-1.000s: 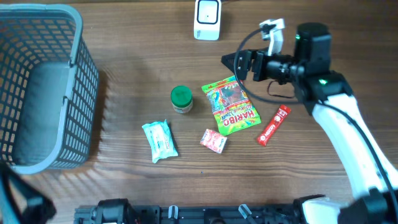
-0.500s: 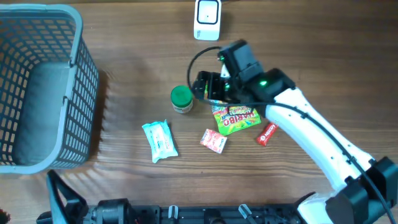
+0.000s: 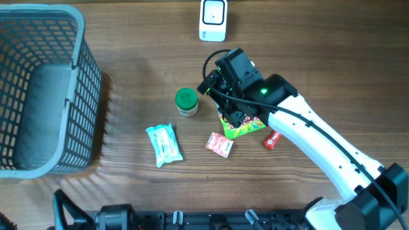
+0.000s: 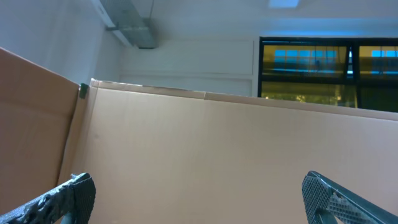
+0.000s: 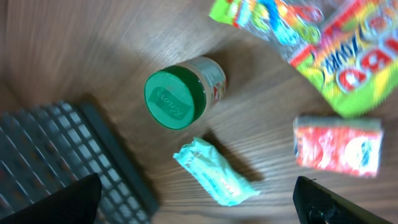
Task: Scan the item barcode
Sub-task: 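Retract the left arm and reach the right gripper toward the gummy bag, then grasp the green-lidded jar with the right gripper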
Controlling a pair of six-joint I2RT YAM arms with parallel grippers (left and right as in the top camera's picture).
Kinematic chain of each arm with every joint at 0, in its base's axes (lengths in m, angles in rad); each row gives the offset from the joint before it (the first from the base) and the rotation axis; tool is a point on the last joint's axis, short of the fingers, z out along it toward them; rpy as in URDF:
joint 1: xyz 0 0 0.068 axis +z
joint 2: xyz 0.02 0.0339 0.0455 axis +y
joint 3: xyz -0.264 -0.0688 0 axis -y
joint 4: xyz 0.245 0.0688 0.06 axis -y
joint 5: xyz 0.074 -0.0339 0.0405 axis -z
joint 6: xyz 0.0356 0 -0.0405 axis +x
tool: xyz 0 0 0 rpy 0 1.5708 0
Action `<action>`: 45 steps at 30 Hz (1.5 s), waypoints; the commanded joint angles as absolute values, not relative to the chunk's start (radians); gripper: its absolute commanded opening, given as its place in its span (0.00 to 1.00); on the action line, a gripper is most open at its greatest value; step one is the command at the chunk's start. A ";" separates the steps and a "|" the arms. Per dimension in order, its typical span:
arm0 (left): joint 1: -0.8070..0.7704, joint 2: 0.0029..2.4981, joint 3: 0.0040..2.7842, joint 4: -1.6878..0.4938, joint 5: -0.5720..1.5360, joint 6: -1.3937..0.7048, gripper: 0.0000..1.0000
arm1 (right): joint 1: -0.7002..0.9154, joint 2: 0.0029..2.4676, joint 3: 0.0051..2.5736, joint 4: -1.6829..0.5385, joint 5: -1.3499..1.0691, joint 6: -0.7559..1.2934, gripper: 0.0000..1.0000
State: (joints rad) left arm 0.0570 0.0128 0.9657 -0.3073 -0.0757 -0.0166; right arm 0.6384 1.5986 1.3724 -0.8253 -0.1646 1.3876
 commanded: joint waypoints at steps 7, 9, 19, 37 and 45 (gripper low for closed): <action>0.010 0.004 0.942 -0.315 -0.057 -0.035 1.00 | 0.642 1.736 1.432 -0.809 -0.286 1.782 0.93; 0.010 0.004 0.926 -0.315 -0.057 -0.034 1.00 | 0.645 1.804 1.505 -0.832 -0.286 1.779 0.97; 0.010 0.007 0.746 -0.688 -0.125 -0.039 1.00 | 0.662 1.927 1.625 -0.897 -0.179 1.834 0.99; 0.010 0.007 0.469 -0.602 0.123 -0.038 1.00 | 0.676 2.164 1.626 -0.678 -0.262 1.887 0.97; 0.010 0.007 0.469 -0.603 0.123 -0.038 1.00 | 0.687 2.174 1.626 -0.698 -0.256 1.554 0.66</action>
